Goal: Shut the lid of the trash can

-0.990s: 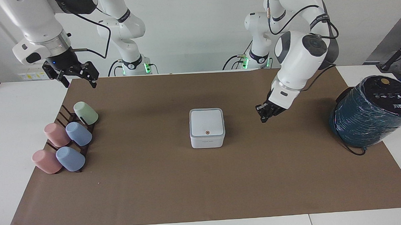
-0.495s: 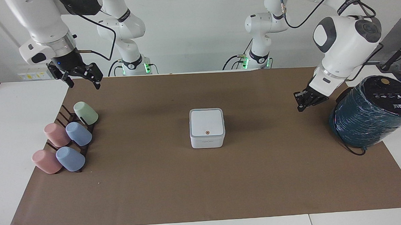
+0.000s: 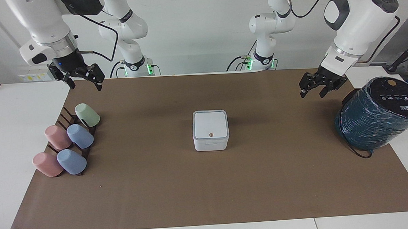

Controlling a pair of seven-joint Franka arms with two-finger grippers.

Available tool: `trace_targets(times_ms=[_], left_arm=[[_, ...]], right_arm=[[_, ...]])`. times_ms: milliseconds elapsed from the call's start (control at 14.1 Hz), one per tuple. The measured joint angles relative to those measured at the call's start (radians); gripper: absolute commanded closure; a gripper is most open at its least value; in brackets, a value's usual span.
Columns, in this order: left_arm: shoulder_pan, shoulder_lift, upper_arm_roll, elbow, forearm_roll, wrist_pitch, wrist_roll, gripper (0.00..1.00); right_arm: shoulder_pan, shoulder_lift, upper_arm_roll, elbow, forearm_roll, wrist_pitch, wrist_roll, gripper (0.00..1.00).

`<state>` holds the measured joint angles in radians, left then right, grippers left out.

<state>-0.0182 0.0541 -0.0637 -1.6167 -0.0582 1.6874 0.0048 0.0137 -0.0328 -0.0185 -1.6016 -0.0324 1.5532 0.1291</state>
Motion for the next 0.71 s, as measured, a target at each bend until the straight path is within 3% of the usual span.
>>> trace_targets(times_ms=[707], left_arm=[[-0.003,-0.015,-0.008,0.0,0.048,0.001,0.044,0.0]], right_arm=[[0.0,0.0,0.0,0.0,0.0,0.0,0.0,0.0]])
